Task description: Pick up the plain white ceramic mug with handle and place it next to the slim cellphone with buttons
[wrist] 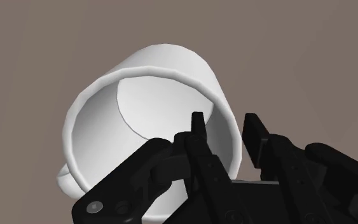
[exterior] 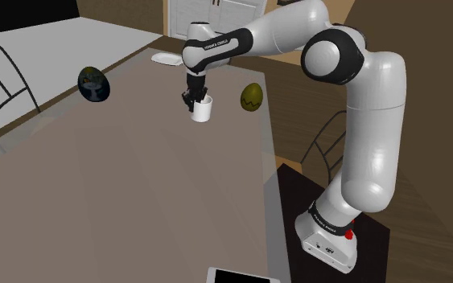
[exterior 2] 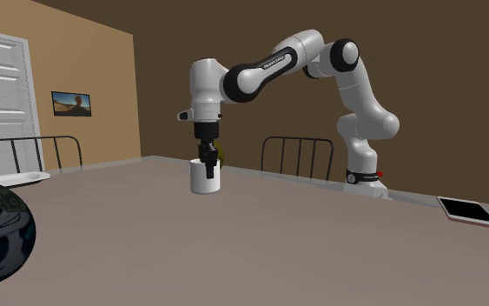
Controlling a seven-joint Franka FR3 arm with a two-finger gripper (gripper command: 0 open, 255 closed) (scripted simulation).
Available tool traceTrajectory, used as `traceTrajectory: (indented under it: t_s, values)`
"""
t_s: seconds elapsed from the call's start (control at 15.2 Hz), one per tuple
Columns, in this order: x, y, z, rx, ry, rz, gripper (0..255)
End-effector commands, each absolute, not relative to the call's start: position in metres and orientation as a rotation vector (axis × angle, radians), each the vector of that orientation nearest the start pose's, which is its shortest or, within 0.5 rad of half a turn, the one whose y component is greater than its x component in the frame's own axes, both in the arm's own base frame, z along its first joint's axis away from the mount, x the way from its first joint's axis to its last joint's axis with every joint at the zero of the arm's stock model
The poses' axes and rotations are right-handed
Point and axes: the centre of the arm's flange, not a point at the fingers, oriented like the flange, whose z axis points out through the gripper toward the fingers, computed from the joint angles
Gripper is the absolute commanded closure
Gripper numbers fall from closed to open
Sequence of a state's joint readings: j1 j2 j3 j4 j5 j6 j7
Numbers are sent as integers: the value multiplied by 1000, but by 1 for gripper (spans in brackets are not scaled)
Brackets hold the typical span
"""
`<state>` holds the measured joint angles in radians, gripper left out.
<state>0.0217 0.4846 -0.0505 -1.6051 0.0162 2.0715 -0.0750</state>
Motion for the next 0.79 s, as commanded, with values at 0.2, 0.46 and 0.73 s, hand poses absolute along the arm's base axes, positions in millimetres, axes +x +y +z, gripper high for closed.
traceTrajectory:
  t_s: [0.2, 0.46, 0.73]
  values:
    - [680, -14, 347, -3149, -69, 28, 255]
    - [680, -14, 347, -3149, -69, 28, 255]
    - [680, -14, 368, -3149, -69, 28, 255]
